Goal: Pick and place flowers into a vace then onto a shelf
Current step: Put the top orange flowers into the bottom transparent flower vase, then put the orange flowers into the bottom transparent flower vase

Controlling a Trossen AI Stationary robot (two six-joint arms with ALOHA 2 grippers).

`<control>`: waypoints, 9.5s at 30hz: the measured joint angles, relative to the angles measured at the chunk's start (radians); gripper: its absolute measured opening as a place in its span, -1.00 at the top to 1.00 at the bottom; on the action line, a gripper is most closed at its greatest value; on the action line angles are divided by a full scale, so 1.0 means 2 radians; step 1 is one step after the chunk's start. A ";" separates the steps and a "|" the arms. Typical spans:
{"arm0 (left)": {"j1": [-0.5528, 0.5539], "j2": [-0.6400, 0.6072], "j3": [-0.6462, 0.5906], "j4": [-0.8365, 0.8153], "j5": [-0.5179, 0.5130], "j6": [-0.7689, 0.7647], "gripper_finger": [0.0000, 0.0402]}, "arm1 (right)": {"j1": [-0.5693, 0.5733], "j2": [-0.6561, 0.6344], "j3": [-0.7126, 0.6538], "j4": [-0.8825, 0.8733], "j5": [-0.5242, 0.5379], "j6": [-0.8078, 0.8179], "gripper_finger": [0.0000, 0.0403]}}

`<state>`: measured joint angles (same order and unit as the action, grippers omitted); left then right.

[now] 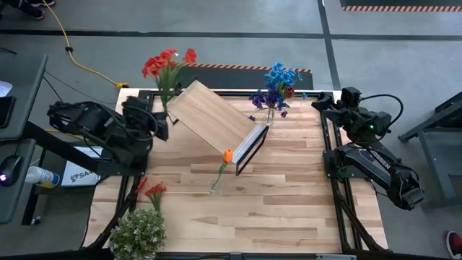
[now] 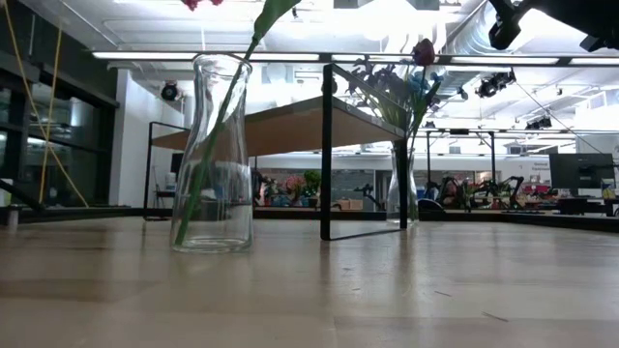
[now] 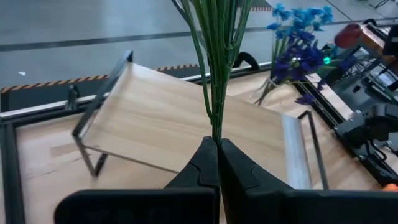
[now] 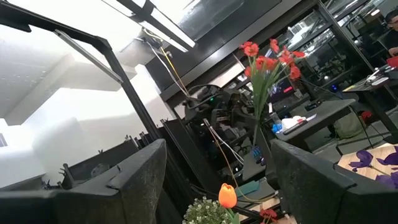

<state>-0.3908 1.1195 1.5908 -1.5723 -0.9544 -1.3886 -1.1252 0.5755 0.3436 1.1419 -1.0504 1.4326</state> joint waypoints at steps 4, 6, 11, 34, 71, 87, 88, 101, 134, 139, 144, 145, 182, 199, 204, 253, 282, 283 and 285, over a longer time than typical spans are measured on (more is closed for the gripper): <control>0.000 -0.041 -0.038 0.000 -0.005 -0.002 0.85 | 0.000 0.000 0.000 0.000 0.005 0.000 -0.39; 0.000 -0.059 -0.053 0.000 -0.009 -0.003 0.85 | 0.000 0.000 0.000 0.000 0.012 0.000 -0.39; 0.000 -0.092 -0.085 0.001 -0.016 -0.003 0.85 | 0.000 0.000 0.000 0.000 0.021 0.000 -0.39; -0.026 -0.124 -0.122 0.053 -0.043 0.047 0.85 | 0.000 0.000 0.000 0.000 0.027 0.000 -0.39; -0.222 0.061 -0.122 0.295 -0.221 0.102 0.85 | 0.000 0.000 0.000 0.000 0.034 -0.001 -0.39; -0.258 0.153 -0.122 0.342 -0.309 0.060 0.85 | 0.000 0.000 0.000 0.000 0.034 -0.001 -0.39; -0.252 0.159 -0.122 0.347 -0.310 0.059 0.85 | 0.000 0.000 0.000 0.000 0.035 -0.001 -0.39; -0.199 0.222 -0.122 0.358 -0.308 0.018 0.85 | 0.000 0.000 0.000 0.000 0.038 -0.001 -0.39; -0.184 0.316 -0.122 0.332 -0.285 -0.095 0.85 | 0.000 0.000 0.000 0.000 0.028 -0.001 -0.39; -0.184 0.316 -0.122 0.327 -0.270 -0.094 0.85 | 0.000 0.000 0.000 0.000 0.026 -0.001 -0.39; -0.184 0.316 -0.135 0.337 -0.266 -0.094 0.85 | 0.000 0.000 0.000 0.000 0.026 -0.002 -0.39; -0.184 0.316 -0.144 0.346 -0.267 -0.095 0.85 | 0.000 0.000 0.000 0.000 0.026 -0.004 -0.39; -0.184 0.317 -0.188 0.399 -0.143 -0.120 0.41 | 0.000 0.000 0.000 0.000 0.030 -0.010 -0.39; -0.184 0.316 0.000 0.172 0.108 -0.104 0.40 | 0.000 0.000 0.000 0.000 0.030 -0.010 -0.39; -0.184 0.316 0.050 0.122 0.199 -0.122 0.40 | 0.000 0.000 0.000 0.000 0.030 -0.010 -0.39; -0.138 0.316 0.120 0.026 0.385 -0.220 0.37 | 0.000 0.000 0.000 0.000 0.026 -0.018 -0.39; -0.106 0.317 -0.108 0.080 0.596 -0.408 -0.93 | 0.000 0.000 0.007 0.000 -0.003 -0.010 -0.39; -0.102 0.317 -0.121 0.086 0.600 -0.405 -0.92 | 0.000 0.000 0.010 0.000 -0.004 -0.010 -0.39; -0.093 0.317 -0.147 0.102 0.609 -0.398 -0.91 | 0.000 0.000 0.017 0.001 -0.005 -0.010 -0.39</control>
<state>-0.5777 1.7527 1.2966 -1.3675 0.2636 -2.1840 -1.1254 0.5757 0.3776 1.1446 -1.0611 1.4132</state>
